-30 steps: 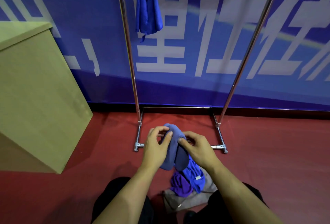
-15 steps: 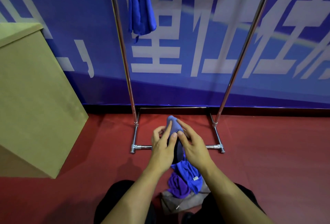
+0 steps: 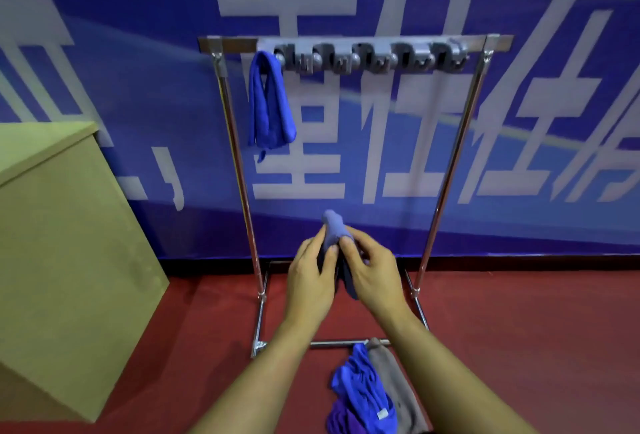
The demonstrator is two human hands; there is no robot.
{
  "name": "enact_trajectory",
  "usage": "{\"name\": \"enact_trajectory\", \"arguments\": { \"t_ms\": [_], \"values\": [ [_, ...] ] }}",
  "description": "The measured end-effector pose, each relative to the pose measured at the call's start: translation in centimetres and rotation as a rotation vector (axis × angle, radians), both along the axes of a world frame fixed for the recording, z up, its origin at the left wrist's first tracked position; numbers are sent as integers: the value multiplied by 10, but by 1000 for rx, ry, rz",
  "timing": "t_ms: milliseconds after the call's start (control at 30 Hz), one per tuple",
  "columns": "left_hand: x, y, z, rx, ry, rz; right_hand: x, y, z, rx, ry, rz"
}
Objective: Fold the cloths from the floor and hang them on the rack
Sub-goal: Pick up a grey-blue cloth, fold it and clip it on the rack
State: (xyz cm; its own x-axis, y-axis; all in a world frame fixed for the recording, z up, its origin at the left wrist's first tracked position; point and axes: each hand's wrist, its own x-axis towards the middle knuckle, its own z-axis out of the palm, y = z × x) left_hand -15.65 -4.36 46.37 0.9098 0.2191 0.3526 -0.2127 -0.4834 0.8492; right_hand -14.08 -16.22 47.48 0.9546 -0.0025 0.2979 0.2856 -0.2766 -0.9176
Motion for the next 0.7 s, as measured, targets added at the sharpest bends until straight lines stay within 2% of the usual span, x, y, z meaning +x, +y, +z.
{"name": "enact_trajectory", "arguments": {
  "t_ms": [133,467,700],
  "values": [
    [45,-2,69,47,-115,17,37,5,70,-15,-127,-83],
    [135,34,196,293,-348,186,131,19,182,-353,-489,-256],
    [184,53,250,300,-376,247,188,47,225,-375,-452,-257]
  ]
}}
